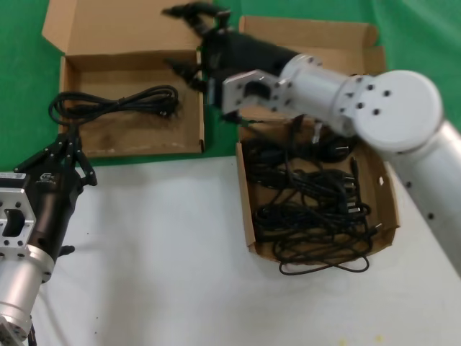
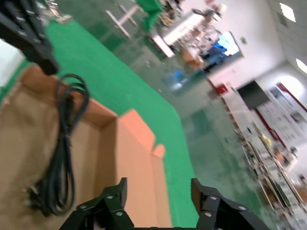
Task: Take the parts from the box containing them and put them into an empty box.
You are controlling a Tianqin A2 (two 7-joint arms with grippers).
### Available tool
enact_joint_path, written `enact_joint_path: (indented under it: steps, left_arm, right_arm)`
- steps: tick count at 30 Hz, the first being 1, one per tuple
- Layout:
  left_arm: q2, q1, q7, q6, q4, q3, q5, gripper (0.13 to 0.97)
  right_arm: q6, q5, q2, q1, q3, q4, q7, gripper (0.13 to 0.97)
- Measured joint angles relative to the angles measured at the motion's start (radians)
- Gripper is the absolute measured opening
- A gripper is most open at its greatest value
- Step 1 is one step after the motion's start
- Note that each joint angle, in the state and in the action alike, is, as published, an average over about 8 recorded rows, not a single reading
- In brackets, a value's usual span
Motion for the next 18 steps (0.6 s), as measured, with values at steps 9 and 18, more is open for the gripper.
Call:
enact_joint_path:
  steps: [9, 18]
  left_arm:
    - [0.0, 0.0, 0.0, 0.0, 0.0, 0.0, 0.0, 0.145]
    - [0.0, 0.0, 0.0, 0.0, 0.0, 0.0, 0.0, 0.145]
  right_arm:
    - [0.026, 0.015, 0.127, -0.114, 0.08, 0.195, 0.109, 0.575]
    - [0.042, 0.037, 0.205, -0.208, 0.122, 0.301, 0.14, 0.575]
